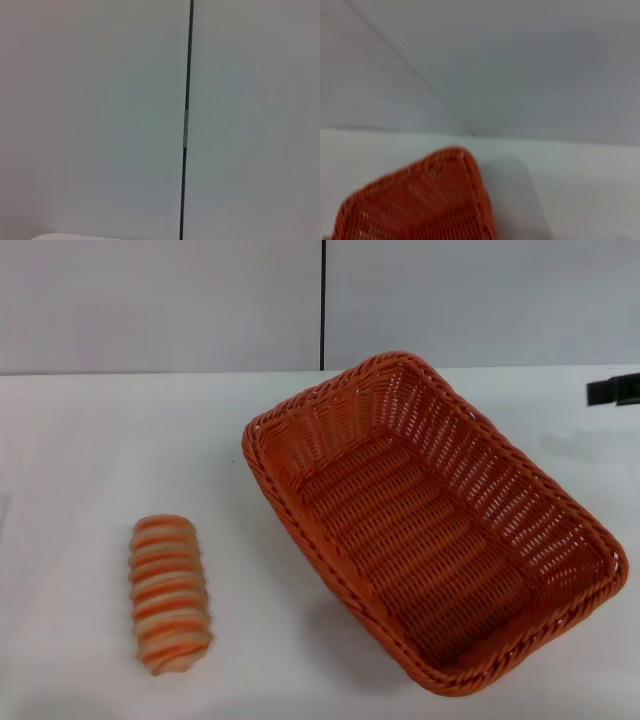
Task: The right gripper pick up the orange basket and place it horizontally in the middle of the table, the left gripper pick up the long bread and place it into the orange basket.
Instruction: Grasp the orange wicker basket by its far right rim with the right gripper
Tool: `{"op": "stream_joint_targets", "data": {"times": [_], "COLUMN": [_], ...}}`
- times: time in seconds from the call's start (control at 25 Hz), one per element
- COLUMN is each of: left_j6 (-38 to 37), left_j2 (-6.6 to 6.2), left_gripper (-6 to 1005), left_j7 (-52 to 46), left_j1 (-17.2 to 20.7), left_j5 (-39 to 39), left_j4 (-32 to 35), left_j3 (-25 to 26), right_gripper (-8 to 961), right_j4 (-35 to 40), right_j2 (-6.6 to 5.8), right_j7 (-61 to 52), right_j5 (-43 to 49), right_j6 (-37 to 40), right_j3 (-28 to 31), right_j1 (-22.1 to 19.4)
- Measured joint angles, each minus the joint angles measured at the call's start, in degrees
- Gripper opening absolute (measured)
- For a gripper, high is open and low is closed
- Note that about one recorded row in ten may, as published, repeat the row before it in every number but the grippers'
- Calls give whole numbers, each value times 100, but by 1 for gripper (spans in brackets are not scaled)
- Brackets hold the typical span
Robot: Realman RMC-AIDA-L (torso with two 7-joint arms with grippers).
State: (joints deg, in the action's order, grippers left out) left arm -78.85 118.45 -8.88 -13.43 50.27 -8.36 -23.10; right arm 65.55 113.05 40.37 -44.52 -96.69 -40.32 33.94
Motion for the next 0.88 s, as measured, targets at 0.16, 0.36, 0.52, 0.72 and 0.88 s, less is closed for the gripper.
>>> {"op": "stream_joint_targets", "data": {"times": [0.16, 0.36, 0.52, 0.72, 0.88], "left_j6": [6, 41, 47, 52, 55], "left_j2": [1, 2, 2, 2, -8], "left_gripper": [790, 788, 787, 786, 784], "left_j7": [0, 0, 0, 0, 0], "left_j1": [-11, -2, 3, 9, 56], "left_j5": [0, 0, 0, 0, -10], "left_j4": [-3, 11, 1, 10, 12], "left_j3": [3, 1, 18, 23, 25], "right_gripper": [582, 582, 582, 582, 581], "right_j4": [-452, -1090, -1427, -1989, -2256], "right_j2": [-72, -113, -9, 5, 6], "right_j7": [-64, -10, 47, 69, 71], "right_j5": [228, 299, 324, 346, 348], "right_j6": [-14, 164, 360, 807, 1077], "right_j3": [-67, -66, -75, -204, -359], "right_j1": [265, 548, 769, 962, 1040]}}
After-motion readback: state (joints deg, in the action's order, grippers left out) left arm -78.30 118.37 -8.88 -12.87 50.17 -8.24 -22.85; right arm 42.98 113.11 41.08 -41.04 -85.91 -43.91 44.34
